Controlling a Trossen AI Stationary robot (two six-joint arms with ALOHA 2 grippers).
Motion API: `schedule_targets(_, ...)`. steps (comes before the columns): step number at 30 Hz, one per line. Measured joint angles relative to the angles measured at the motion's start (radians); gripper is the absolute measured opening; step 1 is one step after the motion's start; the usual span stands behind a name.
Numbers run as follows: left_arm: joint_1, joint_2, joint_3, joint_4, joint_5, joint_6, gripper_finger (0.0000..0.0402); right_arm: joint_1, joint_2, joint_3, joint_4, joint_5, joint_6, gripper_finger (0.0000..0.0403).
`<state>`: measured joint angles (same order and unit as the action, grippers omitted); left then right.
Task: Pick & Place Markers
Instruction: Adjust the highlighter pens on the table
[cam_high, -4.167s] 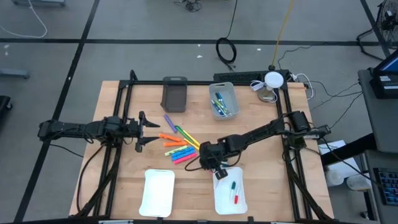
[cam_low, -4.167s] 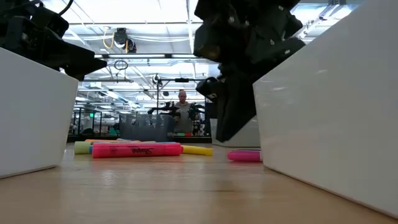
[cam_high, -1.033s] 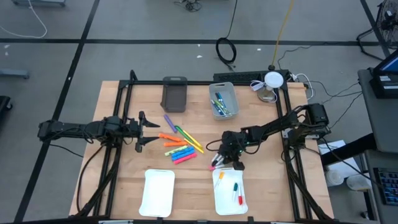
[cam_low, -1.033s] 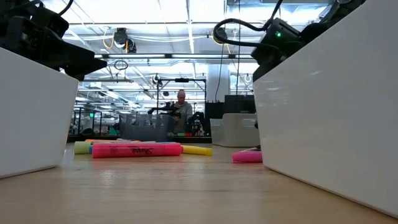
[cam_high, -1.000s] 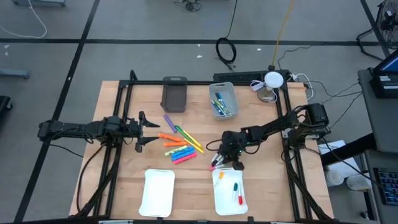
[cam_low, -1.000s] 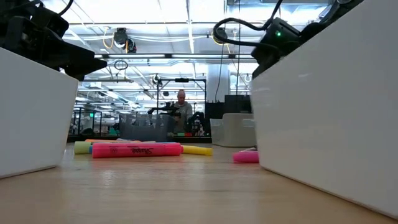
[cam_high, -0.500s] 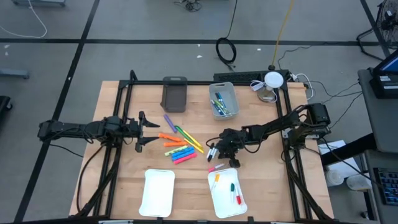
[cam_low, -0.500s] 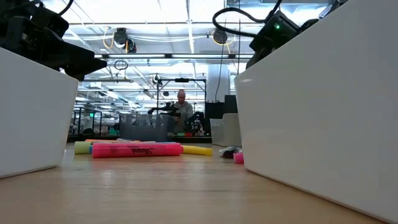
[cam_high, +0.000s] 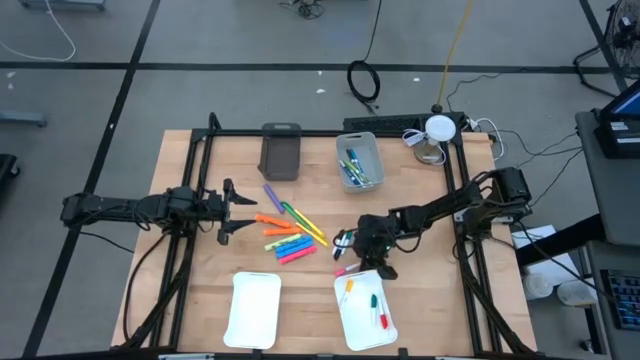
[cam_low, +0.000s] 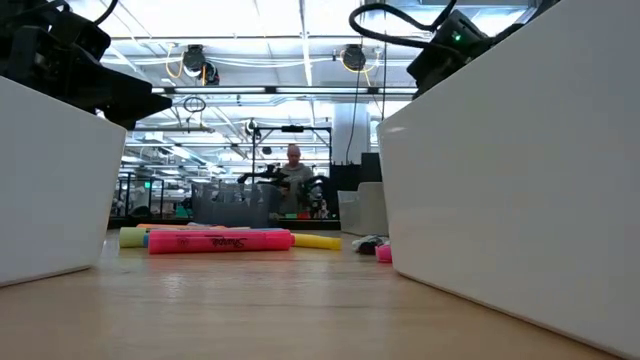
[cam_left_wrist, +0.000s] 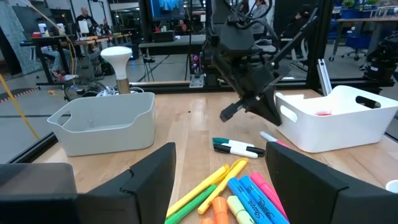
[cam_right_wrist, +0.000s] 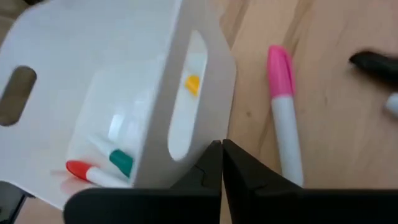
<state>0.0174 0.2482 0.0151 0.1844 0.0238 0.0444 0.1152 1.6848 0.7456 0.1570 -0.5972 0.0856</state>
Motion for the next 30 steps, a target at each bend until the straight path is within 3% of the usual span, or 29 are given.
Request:
schedule_targets(10, 0.000, 0.000, 0.000, 0.000, 0.000, 0.000, 0.0251, 0.004, 0.002, 0.000, -0.034, 0.047, 0.000, 0.0000)
schedule_targets(22, 0.000, 0.000, 0.000, 0.000, 0.000, 0.000, 0.0251, 0.009, 0.112, 0.003, 0.044, 0.031, 0.009, 0.0000)
schedule_targets(30, 0.000, 0.000, 0.000, 0.000, 0.000, 0.000, 0.0251, -0.004, 0.106, 0.000, 0.148, 0.168, -0.002, 0.0000)
